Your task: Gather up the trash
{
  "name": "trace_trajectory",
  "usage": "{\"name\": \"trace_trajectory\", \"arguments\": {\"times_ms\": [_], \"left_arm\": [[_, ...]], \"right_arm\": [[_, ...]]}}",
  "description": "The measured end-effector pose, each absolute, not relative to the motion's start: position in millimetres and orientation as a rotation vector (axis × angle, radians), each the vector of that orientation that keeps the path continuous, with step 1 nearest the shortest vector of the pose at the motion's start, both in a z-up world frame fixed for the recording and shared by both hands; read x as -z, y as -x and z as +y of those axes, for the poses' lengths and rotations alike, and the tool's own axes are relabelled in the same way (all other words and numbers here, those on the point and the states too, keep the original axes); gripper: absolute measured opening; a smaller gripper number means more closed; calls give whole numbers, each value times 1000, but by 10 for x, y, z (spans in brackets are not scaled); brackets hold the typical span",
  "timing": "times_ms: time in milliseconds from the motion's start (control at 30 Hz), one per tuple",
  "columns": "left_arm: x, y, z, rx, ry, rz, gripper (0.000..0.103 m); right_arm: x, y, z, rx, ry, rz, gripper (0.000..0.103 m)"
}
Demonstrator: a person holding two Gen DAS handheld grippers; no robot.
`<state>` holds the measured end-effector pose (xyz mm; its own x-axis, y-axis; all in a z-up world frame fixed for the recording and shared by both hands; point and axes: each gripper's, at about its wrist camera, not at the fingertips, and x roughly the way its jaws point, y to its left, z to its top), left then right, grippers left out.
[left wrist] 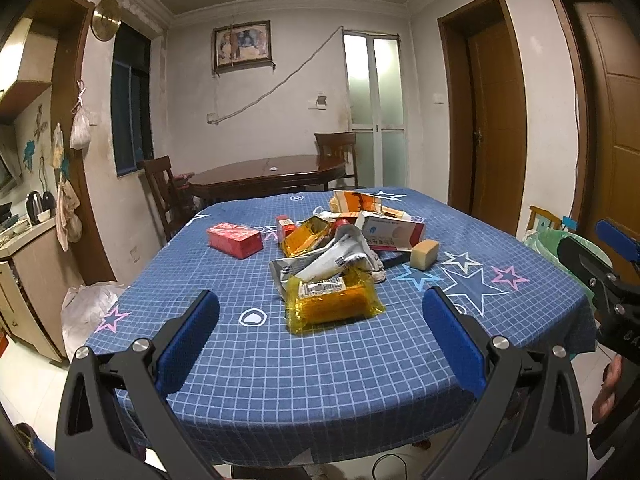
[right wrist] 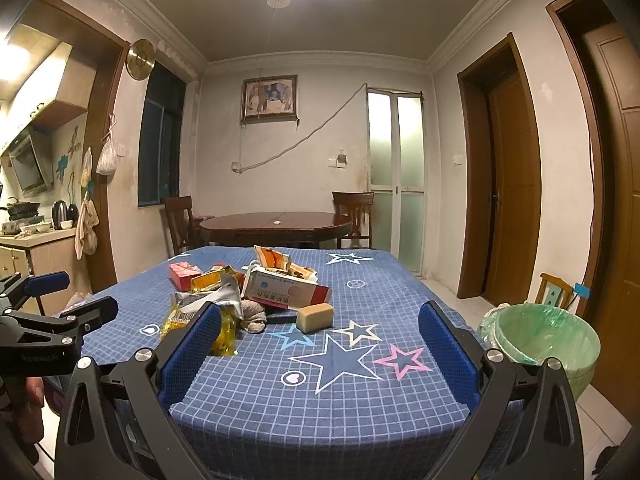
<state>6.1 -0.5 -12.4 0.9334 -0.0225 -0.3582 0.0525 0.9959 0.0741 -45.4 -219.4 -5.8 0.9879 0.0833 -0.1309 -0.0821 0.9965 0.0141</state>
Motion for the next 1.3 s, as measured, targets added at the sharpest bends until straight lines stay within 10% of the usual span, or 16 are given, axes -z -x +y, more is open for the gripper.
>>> {"name": "trace_trajectory", "arguments": {"times_ms": [1300], "left_arm": [[196, -207, -5, 41, -88, 414, 98]], "right_arm": [[58, 408, -2162, -95, 0, 142, 99]]}}
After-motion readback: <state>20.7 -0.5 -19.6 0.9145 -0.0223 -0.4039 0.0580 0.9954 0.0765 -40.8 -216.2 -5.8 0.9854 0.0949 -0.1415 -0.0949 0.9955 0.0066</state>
